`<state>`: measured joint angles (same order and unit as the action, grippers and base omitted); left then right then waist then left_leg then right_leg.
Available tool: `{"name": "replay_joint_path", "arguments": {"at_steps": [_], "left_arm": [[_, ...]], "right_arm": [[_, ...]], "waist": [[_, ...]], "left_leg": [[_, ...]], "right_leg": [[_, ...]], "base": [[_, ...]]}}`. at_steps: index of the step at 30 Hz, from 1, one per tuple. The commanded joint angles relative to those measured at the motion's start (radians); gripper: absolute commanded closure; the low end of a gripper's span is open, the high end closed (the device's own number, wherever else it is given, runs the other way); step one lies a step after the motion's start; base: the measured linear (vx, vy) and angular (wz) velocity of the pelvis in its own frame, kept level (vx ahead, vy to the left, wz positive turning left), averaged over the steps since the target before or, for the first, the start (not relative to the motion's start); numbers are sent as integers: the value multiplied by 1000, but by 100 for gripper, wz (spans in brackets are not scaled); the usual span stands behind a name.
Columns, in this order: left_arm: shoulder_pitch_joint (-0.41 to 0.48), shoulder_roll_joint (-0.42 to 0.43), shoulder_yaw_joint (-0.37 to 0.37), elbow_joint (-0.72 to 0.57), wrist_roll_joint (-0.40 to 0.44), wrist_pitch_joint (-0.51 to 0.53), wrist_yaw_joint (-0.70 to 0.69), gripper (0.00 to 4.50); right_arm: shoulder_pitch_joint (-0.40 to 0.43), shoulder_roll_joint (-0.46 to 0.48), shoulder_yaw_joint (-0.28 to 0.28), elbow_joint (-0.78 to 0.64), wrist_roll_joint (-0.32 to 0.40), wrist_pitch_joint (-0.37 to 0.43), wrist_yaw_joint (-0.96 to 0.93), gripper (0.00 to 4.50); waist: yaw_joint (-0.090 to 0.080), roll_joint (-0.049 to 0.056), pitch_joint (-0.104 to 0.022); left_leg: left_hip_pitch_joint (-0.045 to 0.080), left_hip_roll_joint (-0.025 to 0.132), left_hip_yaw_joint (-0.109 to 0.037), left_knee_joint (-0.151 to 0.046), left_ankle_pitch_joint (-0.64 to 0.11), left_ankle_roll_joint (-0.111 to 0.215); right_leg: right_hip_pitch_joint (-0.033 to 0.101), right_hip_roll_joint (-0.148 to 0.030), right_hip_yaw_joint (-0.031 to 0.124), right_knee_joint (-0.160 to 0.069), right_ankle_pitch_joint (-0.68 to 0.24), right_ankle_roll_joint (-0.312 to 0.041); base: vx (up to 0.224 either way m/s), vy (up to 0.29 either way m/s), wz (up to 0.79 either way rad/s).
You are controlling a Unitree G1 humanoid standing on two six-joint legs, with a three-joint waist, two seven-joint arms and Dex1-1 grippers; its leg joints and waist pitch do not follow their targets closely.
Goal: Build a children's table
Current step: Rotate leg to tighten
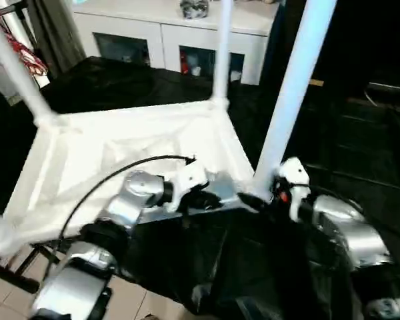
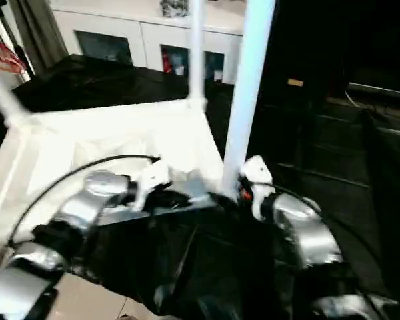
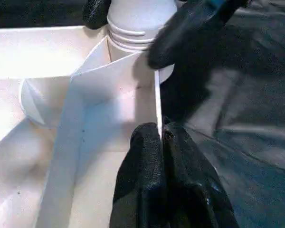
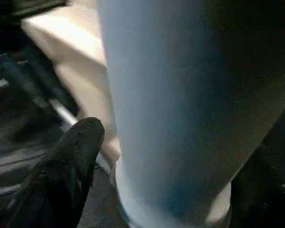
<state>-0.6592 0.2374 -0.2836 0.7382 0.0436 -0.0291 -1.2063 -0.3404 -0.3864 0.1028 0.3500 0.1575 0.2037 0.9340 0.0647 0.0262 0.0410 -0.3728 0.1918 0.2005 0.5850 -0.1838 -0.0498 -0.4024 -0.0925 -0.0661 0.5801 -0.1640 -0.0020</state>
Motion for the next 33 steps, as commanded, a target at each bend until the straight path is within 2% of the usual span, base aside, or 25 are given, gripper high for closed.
{"name": "replay_joint_path", "arguments": {"at_steps": [1,6,7,11,12,14,18,21,23,24,25,26,27,30,33], "left_arm": [[-7,6,-21,-59,-32,-16,-87,450],[-6,41,-29,-70,-46,-3,-161,450],[-6,41,-29,-70,-46,-3,-161,450],[-5,60,-36,-76,-47,4,-195,450],[-4,59,-34,-77,-49,8,-191,450],[0,55,-29,-81,-48,8,-188,450],[-3,19,-10,-61,-30,0,-80,450],[-15,-1,0,-35,-15,-1,-12,450],[-37,-46,19,4,5,10,110,450],[-37,-46,19,4,5,10,110,450],[-50,-84,21,26,24,32,198,450],[-51,-86,21,28,25,34,203,450],[-58,-115,22,42,35,52,261,450],[-68,-155,28,56,41,71,335,450],[-67,-177,20,51,46,78,358,450]], "right_arm": [[19,-23,59,-62,33,28,121,66],[30,-56,85,-98,41,38,186,66],[30,-56,85,-98,41,38,186,93],[40,-68,110,-112,29,46,205,103],[42,-65,112,-113,26,46,201,129],[47,-59,112,-118,27,50,198,138],[51,-4,94,-98,7,13,93,174],[37,38,74,-56,-17,17,-8,177],[8,104,45,19,-55,18,-175,180],[8,104,45,19,-55,18,-175,181],[-20,182,5,76,-60,34,-329,181],[-21,185,3,78,-61,35,-336,181],[-38,227,-16,111,-67,42,-420,181],[-61,279,-20,151,-81,28,-503,182],[-70,312,-6,157,-100,19,-533,182]], "waist": [[4,-10,-58],[8,-9,-59],[10,-10,-60],[13,-12,-60],[14,-12,-61],[16,-11,-60],[16,-10,-59],[10,-13,-56],[-2,-11,-52],[-5,-14,-52],[-11,-13,-53],[-15,-11,-52],[-17,-13,-52],[-21,-11,-54],[-20,-12,-57]], "left_leg": [[17,45,-15,-69,-234,72],[17,46,-16,-70,-227,62],[18,46,-16,-69,-223,61],[17,45,-16,-68,-204,64],[17,45,-15,-67,-201,65],[17,46,-15,-67,-204,63],[17,45,-17,-69,-216,50],[18,41,-18,-72,-248,29],[22,37,-21,-76,-287,7],[23,37,-23,-76,-295,2],[23,37,-23,-76,-294,-2],[25,35,-26,-78,-310,-8],[21,36,-27,-79,-306,-9],[27,35,-24,-77,-315,-5],[20,35,-24,-78,-283,10]], "right_leg": [[48,-53,37,-60,-233,-242],[46,-55,39,-56,-215,-246],[46,-56,39,-55,-210,-248],[47,-56,39,-53,-194,-252],[47,-56,39,-53,-194,-251],[46,-57,39,-54,-203,-249],[44,-57,40,-57,-227,-237],[42,-58,39,-66,-301,-214],[36,-57,38,-75,-376,-193],[37,-58,37,-79,-394,-185],[36,-58,39,-79,-397,-179],[34,-58,36,-82,-421,-175],[38,-58,36,-82,-422,-169],[32,-56,38,-86,-408,-168],[39,-55,39,-78,-339,-177]], "base": [[0,0,0],[0,0,0],[0,0,0],[0,0,0],[0,0,0],[0,0,0],[0,0,0],[0,0,0],[0,0,0],[0,0,0],[0,0,0],[0,0,0],[0,0,0],[0,0,0],[0,0,0]]}}
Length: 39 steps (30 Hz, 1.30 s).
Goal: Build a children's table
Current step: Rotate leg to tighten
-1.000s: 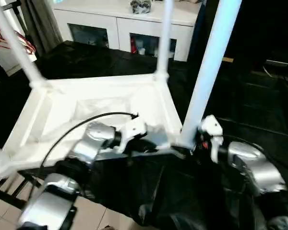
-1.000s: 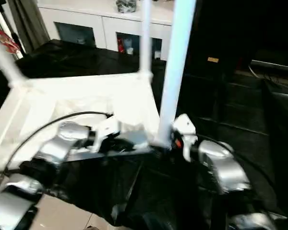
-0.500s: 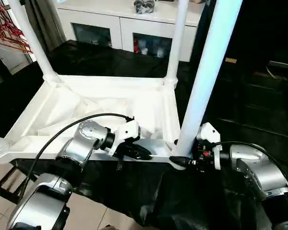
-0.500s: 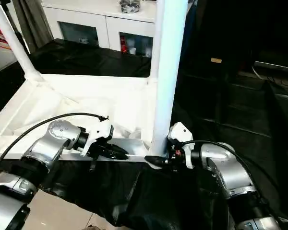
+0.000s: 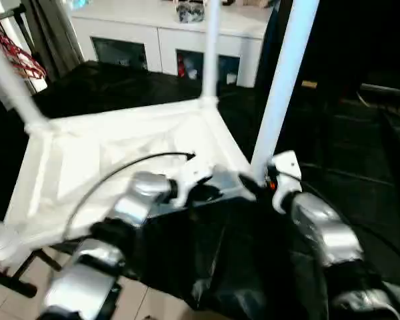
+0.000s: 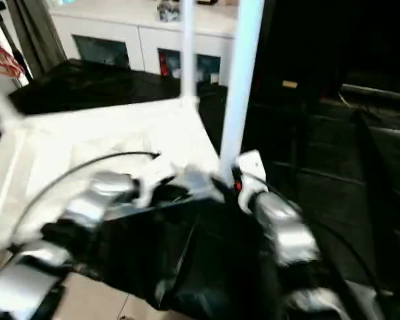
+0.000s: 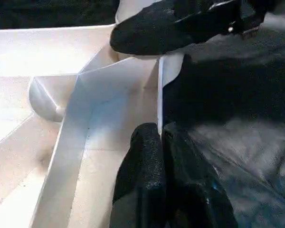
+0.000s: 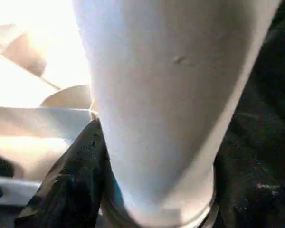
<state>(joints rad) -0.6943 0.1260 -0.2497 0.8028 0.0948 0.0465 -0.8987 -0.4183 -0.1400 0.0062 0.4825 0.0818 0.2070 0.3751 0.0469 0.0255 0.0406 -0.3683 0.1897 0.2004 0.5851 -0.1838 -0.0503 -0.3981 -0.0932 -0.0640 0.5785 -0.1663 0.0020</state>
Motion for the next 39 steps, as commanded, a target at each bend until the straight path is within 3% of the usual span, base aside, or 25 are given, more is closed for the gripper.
{"name": "replay_joint_path", "arguments": {"at_steps": [1,4,5,12,15,19,22,28,31,39], "left_arm": [[-32,-66,-14,-13,-5,3,50,450],[-29,-87,-19,-15,-1,-7,50,450],[-25,-82,-20,-18,-1,-15,36,450],[-8,-49,-29,-43,-14,-37,-32,450],[15,-9,-40,-79,-36,-50,-136,450],[32,48,-48,-109,-56,-68,-264,450],[31,82,-52,-117,-65,-79,-331,450],[28,134,-55,-135,-77,-79,-425,450],[28,153,-60,-137,-78,-80,-454,450],[30,174,-61,-138,-86,-79,-495,450]], "right_arm": [[8,65,91,24,-24,16,25,182],[1,95,95,32,-32,-14,23,182],[-2,92,77,34,-13,-18,37,126],[7,36,82,3,8,0,115,68],[31,-40,114,-53,16,-4,243,68],[73,-158,150,-131,43,-15,451,68],[96,-227,169,-175,64,-12,572,68],[119,-310,190,-229,96,12,718,83],[128,-335,207,-248,101,24,758,96],[149,-357,230,-288,112,50,811,158]], "waist": [[-2,-10,-56],[-2,-10,-56],[-1,-8,-56],[-3,-7,-55],[-2,-7,-57],[3,-8,-64],[17,-11,-63],[23,-9,-55],[25,-9,-57],[40,-12,-60]], "left_leg": [[14,37,-23,-77,-271,16],[14,37,-20,-76,-265,26],[14,36,-21,-76,-269,27],[14,38,-22,-79,-296,25],[11,40,-22,-77,-263,41],[8,41,-16,-65,-171,92],[7,43,-13,-63,-157,111],[15,49,-17,-73,-251,62],[16,50,-16,-73,-254,54],[13,49,-15,-67,-197,69]], "right_leg": [[35,-54,38,-74,-310,-188],[36,-55,38,-74,-302,-194],[36,-56,38,-75,-312,-193],[36,-54,37,-77,-323,-187],[41,-55,38,-70,-264,-201],[48,-52,38,-52,-106,-255],[51,-51,34,-48,-93,-268],[42,-54,36,-61,-255,-242],[41,-54,38,-59,-246,-242],[42,-57,38,-52,-192,-251]], "base": [[0,0,0],[0,0,0],[0,0,0],[0,0,0],[0,0,0],[0,0,0],[0,0,0],[0,0,0],[0,0,0],[0,0,0]]}}
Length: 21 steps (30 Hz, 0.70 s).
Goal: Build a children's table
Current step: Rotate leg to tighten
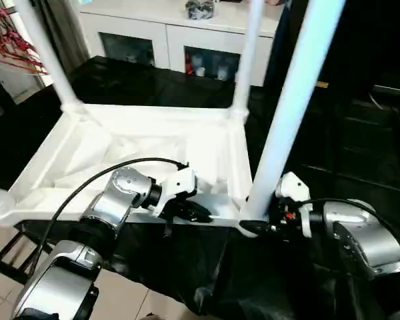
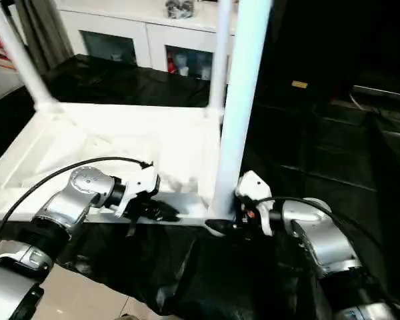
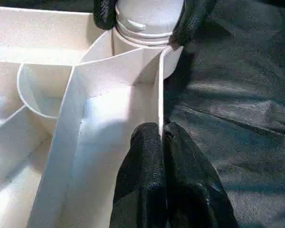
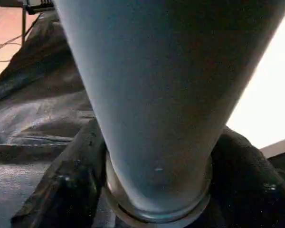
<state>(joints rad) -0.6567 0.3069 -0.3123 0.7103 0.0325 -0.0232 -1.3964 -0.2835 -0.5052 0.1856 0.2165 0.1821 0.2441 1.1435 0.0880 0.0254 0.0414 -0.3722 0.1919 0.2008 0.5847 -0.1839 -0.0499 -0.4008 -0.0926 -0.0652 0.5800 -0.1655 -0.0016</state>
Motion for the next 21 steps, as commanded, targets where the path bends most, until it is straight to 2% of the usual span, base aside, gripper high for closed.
{"name": "replay_joint_path", "arguments": {"at_steps": [1,4,8,9,11,13,15,16,18,19,21], "left_arm": [[-2,-9,1,-50,-24,-9,5,450],[5,-18,2,-57,-28,-2,21,450],[1,-64,26,-31,-23,-7,124,450],[-5,-79,32,-14,-13,-10,170,450],[-12,-96,39,3,-2,-12,216,450],[-27,-130,48,33,21,-6,315,450],[-34,-146,51,42,29,2,356,450],[-50,-184,57,65,46,22,453,450],[-59,-207,60,78,55,31,506,450],[-67,-242,63,90,62,42,568,450],[-70,-273,59,96,72,42,617,450]], "right_arm": [[17,15,53,-26,15,18,41,171],[23,33,45,-29,27,28,27,178],[25,104,5,6,35,23,-72,181],[20,127,-6,25,24,12,-121,182],[13,153,-16,48,8,2,-177,182],[-13,216,-46,118,-37,-14,-341,182],[-24,245,-62,145,-50,-17,-409,183],[-45,303,-92,188,-73,-24,-538,183],[-56,335,-106,209,-86,-32,-606,183],[-76,378,-114,239,-118,-47,-715,183],[-96,408,-100,263,-150,-60,-775,183]], "waist": [[-2,-13,-60],[-2,-14,-60],[-5,-14,-58],[-6,-13,-57],[-12,-15,-53],[-20,-15,-51],[-29,-15,-52],[-35,-14,-52],[-42,-14,-52],[-43,-10,-53],[-45,-10,-54]], "left_leg": [[17,46,-15,-67,-198,68],[17,47,-16,-68,-206,65],[17,45,-17,-70,-227,50],[17,44,-18,-71,-234,46],[21,41,-21,-75,-279,24],[20,39,-23,-76,-294,12],[22,37,-26,-78,-303,4],[23,37,-25,-78,-302,-1],[21,34,-26,-78,-309,-8],[24,34,-26,-77,-311,-6],[22,34,-26,-78,-308,-5]], "right_leg": [[45,-57,39,-54,-195,-248],[45,-58,39,-56,-212,-242],[43,-58,39,-61,-254,-232],[42,-59,39,-62,-269,-227],[39,-59,38,-74,-359,-198],[35,-59,38,-78,-395,-183],[36,-59,36,-83,-418,-169],[33,-58,37,-82,-412,-169],[34,-57,35,-84,-420,-166],[32,-57,35,-87,-426,-162],[32,-56,36,-87,-404,-164]], "base": [[0,0,0],[0,0,0],[0,0,0],[0,0,0],[0,0,0],[0,0,0],[0,0,0],[0,0,0],[0,0,0],[0,0,0],[0,0,0]]}}
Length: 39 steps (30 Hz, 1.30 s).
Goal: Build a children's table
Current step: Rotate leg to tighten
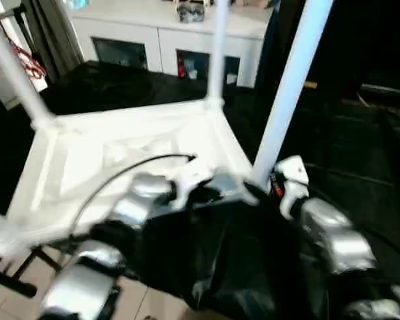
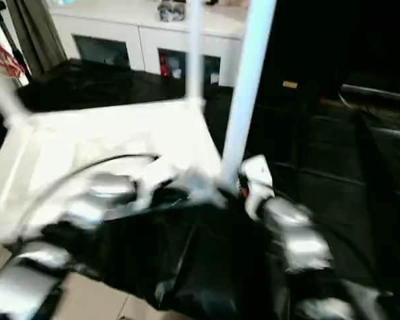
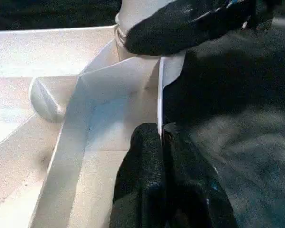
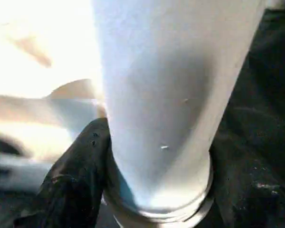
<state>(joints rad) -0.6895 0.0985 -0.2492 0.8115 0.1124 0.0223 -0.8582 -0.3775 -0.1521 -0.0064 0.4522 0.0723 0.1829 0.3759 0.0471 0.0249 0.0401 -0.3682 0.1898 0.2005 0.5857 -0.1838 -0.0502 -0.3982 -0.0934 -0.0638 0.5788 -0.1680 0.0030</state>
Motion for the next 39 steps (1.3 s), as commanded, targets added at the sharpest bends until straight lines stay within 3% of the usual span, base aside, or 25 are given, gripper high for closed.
{"name": "replay_joint_path", "arguments": {"at_steps": [1,4,6,8,12,13,18,26,27,32,39], "left_arm": [[-37,-64,-4,-5,-8,-4,79,450],[-17,-93,-16,-24,-8,-25,66,450],[-13,-95,-20,-26,-8,-34,56,450],[-5,-85,-24,-33,-11,-44,29,450],[7,-49,-29,-55,-27,-61,-37,450],[16,-17,-34,-69,-37,-82,-93,450],[27,40,-49,-91,-57,-93,-227,450],[27,122,-70,-123,-83,-79,-424,450],[26,126,-70,-122,-84,-78,-433,450],[21,163,-74,-123,-88,-80,-493,450],[37,193,-74,-143,-93,-62,-534,450]], "right_arm": [[-2,54,92,27,-40,1,-8,183],[1,82,90,17,-16,-31,36,183],[1,85,82,14,-5,-34,45,127],[-1,82,63,13,19,-35,64,111],[-2,35,74,1,23,-37,117,80],[5,-13,86,-23,41,-32,205,70],[32,-111,128,-83,66,-9,410,70],[61,-247,178,-147,106,18,667,70],[64,-255,180,-154,111,22,683,95],[70,-284,195,-182,126,54,751,119],[94,-292,218,-218,148,86,798,179]], "waist": [[-4,-11,-54],[-2,-10,-57],[0,-9,-57],[1,-8,-58],[0,-8,-58],[-1,-7,-57],[4,-9,-58],[18,-5,-58],[18,-6,-59],[22,-7,-57],[25,-7,-58]], "left_leg": [[16,35,-25,-79,-298,2],[14,36,-22,-76,-277,27],[12,36,-21,-75,-259,39],[10,36,-21,-75,-243,48],[11,37,-21,-75,-250,50],[9,37,-21,-75,-251,52],[9,40,-18,-72,-230,78],[10,47,-16,-70,-214,85],[10,47,-15,-69,-216,84],[12,47,-17,-73,-244,63],[11,48,-16,-72,-221,65]], "right_leg": [[33,-53,35,-82,-377,-170],[36,-53,37,-77,-312,-184],[37,-53,37,-74,-288,-192],[40,-54,37,-72,-277,-196],[41,-54,36,-72,-281,-199],[42,-54,36,-72,-280,-200],[44,-55,37,-69,-250,-214],[45,-52,35,-58,-192,-254],[45,-53,35,-57,-196,-254],[43,-54,35,-61,-243,-246],[43,-55,36,-56,-217,-251]], "base": [[0,0,0],[0,0,0],[0,0,0],[0,0,0],[0,0,0],[0,0,0],[0,0,0],[0,0,0],[0,0,0],[0,0,0],[0,0,0]]}}
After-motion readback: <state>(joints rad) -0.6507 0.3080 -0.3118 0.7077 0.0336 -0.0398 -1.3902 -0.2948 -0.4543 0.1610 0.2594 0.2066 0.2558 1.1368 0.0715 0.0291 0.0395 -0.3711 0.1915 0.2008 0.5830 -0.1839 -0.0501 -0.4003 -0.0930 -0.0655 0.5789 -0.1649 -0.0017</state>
